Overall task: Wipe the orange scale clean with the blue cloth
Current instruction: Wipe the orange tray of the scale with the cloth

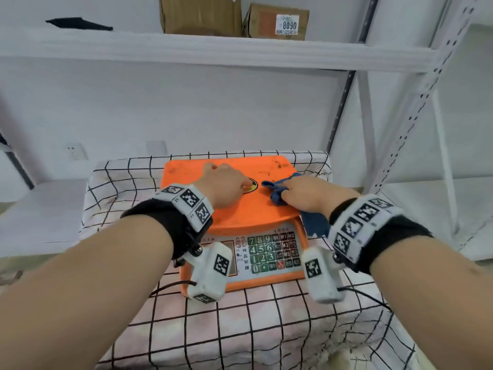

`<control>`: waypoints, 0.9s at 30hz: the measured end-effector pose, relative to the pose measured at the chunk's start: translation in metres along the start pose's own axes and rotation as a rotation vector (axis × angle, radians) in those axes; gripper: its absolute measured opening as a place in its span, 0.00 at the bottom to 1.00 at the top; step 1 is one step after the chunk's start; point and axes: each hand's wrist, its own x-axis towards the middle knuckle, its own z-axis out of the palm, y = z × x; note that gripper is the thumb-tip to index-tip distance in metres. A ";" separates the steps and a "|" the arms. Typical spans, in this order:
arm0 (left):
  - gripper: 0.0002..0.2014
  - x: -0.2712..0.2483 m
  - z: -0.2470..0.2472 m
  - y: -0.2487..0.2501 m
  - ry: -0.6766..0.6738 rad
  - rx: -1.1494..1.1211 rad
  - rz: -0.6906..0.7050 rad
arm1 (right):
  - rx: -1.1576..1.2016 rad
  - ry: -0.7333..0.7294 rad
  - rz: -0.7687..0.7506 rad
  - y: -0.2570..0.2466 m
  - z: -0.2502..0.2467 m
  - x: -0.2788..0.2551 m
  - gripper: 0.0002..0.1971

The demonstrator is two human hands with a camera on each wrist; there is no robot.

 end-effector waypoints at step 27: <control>0.25 -0.001 -0.008 0.008 -0.022 0.006 -0.062 | 0.164 0.058 -0.168 0.021 0.001 -0.010 0.22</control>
